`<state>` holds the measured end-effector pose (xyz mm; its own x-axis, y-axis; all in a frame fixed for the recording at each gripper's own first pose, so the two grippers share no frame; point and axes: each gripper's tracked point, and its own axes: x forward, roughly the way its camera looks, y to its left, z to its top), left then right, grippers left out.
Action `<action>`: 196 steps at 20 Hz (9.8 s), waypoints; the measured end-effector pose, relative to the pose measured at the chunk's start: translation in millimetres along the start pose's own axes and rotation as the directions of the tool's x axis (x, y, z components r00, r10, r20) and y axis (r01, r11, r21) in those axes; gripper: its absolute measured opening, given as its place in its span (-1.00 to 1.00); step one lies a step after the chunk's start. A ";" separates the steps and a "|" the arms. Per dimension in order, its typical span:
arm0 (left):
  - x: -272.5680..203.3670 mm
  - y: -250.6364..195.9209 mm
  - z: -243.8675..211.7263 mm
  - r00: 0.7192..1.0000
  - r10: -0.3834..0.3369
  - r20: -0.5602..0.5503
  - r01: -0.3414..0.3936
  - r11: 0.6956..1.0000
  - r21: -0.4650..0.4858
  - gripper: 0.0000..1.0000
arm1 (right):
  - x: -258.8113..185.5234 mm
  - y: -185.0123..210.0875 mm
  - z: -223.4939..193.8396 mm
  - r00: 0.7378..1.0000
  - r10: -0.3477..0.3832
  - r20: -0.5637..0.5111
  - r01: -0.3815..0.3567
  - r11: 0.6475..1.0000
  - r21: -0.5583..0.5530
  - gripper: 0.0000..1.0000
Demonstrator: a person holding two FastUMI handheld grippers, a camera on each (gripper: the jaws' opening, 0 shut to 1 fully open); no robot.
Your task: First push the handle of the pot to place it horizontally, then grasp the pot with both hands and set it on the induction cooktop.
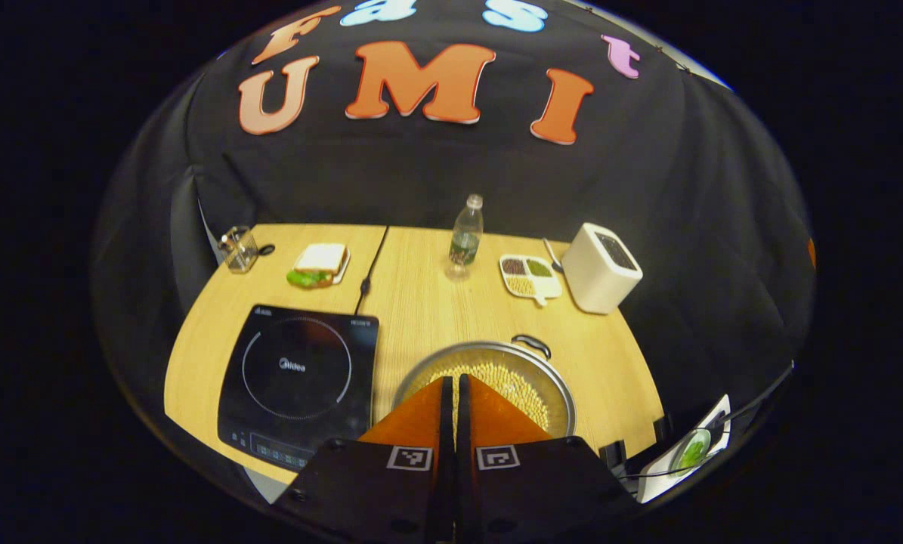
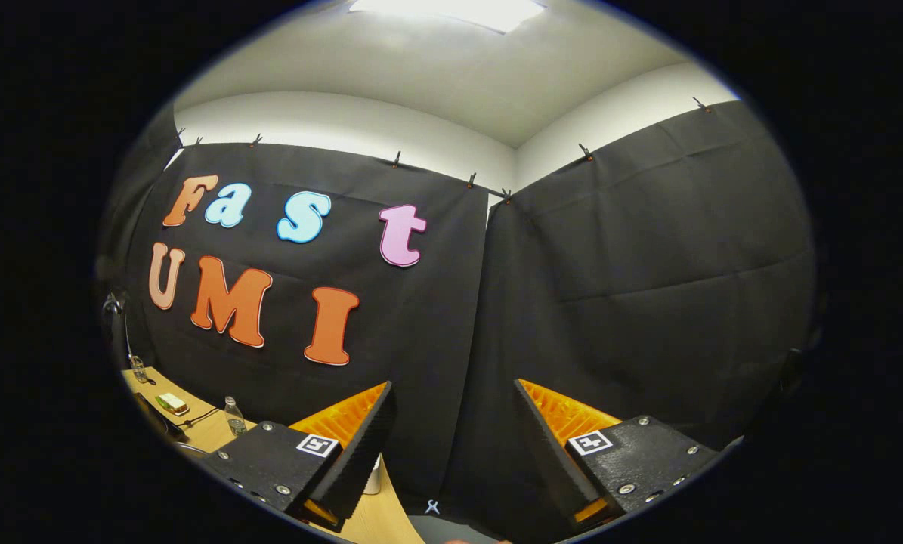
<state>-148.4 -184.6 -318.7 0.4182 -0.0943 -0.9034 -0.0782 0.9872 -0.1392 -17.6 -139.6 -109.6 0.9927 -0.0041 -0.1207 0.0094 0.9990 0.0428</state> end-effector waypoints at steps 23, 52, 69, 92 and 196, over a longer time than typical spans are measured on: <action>15.7 -15.3 -215.4 0.762 -0.077 -0.643 -0.045 0.984 -0.170 -0.84 | 0.9 -19.1 -39.2 0.996 -0.057 -0.074 0.058 0.998 0.001 0.90; 67.5 81.9 -167.1 0.868 0.247 -0.432 -0.315 0.944 -0.094 -0.82 | -2.6 -1.8 -60.9 0.989 -0.031 -0.145 0.038 0.998 0.050 0.90; 98.7 74.5 -102.8 0.956 0.098 -0.276 -0.088 0.995 0.048 -0.84 | -33.4 70.0 -44.9 0.974 -0.076 -0.212 0.076 0.997 -0.006 0.90; 145.7 65.6 -43.4 0.986 -0.024 -0.162 0.044 0.992 0.121 -0.84 | -16.7 242.7 -138.7 0.879 0.182 -0.441 -0.152 0.983 0.102 0.92; -101.3 257.1 147.6 0.947 0.154 0.281 -0.125 0.985 -0.118 0.34 | -41.2 378.0 -402.1 0.419 0.463 -0.781 -0.432 0.859 0.277 -0.07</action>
<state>-77.2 97.8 -203.2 0.6386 0.0989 -0.7632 -0.2364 0.9690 -0.0722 -103.4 255.7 -487.2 0.3265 0.4944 -0.8055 -0.3871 0.8475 0.3632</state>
